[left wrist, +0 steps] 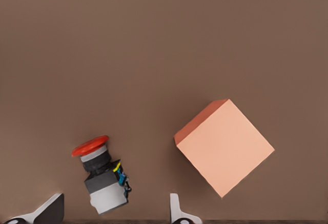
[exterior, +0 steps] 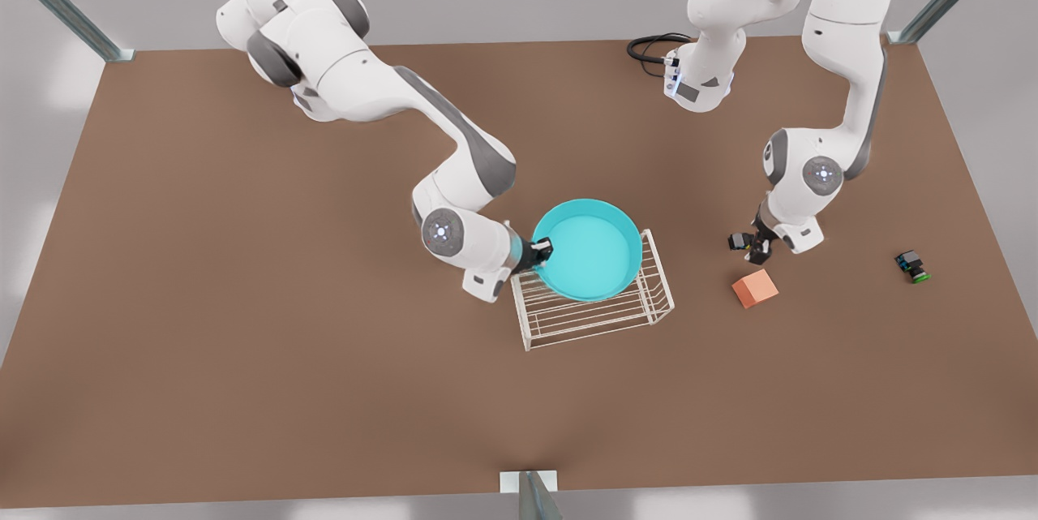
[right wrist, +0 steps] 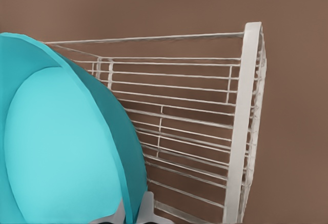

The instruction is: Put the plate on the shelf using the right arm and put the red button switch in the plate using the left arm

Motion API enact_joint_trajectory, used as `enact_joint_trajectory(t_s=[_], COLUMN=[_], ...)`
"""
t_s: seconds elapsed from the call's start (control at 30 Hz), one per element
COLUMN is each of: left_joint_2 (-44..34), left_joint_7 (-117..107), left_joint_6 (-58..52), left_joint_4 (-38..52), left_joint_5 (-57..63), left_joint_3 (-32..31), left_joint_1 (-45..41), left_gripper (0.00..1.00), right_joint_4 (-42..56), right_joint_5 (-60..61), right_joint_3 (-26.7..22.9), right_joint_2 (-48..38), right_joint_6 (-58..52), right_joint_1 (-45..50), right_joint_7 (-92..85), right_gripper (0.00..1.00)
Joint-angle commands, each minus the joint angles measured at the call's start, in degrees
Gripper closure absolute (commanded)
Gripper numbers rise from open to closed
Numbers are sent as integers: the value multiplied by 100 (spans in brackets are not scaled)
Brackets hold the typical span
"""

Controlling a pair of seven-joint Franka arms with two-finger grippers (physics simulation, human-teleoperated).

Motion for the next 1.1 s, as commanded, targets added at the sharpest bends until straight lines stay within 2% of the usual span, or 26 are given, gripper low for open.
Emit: enact_joint_trajectory(t_s=[0.0, 0.03, 0.07, 0.1, 0.13, 0.2, 0.27, 0.3, 0.37, 0.4, 0.5, 0.6, 0.63, 0.67, 0.7, 0.8, 0.87, 0.97, 1.07], left_joint_2=[12, 47, 21, 56, 118, 416, 513, 513, 548, 627, 882, 935, 935, 935, 935, 935, 918, 891, 830], left_joint_7=[-2646, -2646, -2698, -2892, -3093, -4139, -4228, -4228, -4228, -4236, -4236, -4228, -4236, -4236, -4219, -4201, -4184, -4157, -4000], left_joint_6=[262, 262, 262, 262, 262, 323, 420, 420, 420, 534, 859, 912, 912, 912, 912, 903, 868, 614, -89], left_joint_4=[-41, -120, -200, -200, -200, -182, -173, -173, -165, -147, -129, -129, -121, -103, -103, -94, -59, 195, 582], left_joint_5=[108, 117, 117, 126, 266, 1382, 1435, 1444, 1479, 1479, 1479, 1479, 1471, 1471, 1479, 1479, 1479, 1479, 1471], left_joint_3=[-2, -2, -2, -2, -2, -2, 7, 7, 7, 7, 51, 86, 86, 86, 86, 95, 95, 95, 51], left_joint_1=[-71, -71, -71, -80, -89, -80, -71, -54, -54, -45, -36, -45, -45, -36, -36, -36, -36, -36, -63], left_gripper=[0, 0, 0, 0, 0, 0, 0, 0, 0, 0, 0, 0, 15, 52, 55, 56, 76, 76, 75], right_joint_4=[10, 1, 1, -8, -8, -8, -16, -16, -69, -191, -1448, -1484, -1475, -1467, -1458, -1440, -1431, -1414, -1414], right_joint_5=[-64, -64, -64, -91, -82, -64, -91, -126, -1416, -1794, -2507, -2947, -2956, -2947, -2938, -2956, -2930, -2938, -2930], right_joint_3=[6, 6, -3, -73, -222, -847, -820, -829, -978, -979, -935, -970, -996, -1049, -1049, -1066, -1066, -1066, -1066], right_joint_2=[46, 72, 72, 29, -138, -981, -1719, -1852, -1852, -1782, -1799, -1975, -1975, -1967, -1967, -1958, -1949, -1940, -1940], right_joint_6=[800, 897, 897, 853, 678, -245, -1439, -2159, -2977, -3172, -2241, -2627, -2680, -2715, -2724, -2891, -2891, -2882, -2891], right_joint_1=[99, 108, 108, 73, 73, -76, -743, -1209, -1842, -2124, -1940, -1922, -1984, -2045, -2133, -2274, -2318, -2449, -2449], right_joint_7=[2557, 2548, 2539, 2530, 2539, 2495, 2434, 1786, -893, -1615, -1987, -2224, -2233, -2233, -2233, -2242, -2233, -2268, -2260], right_gripper=[85, 80, 59, 0, 0, 0, 0, 0, 0, 0, 0, 0, 0, 0, 0, 0, 0, 0, 0])
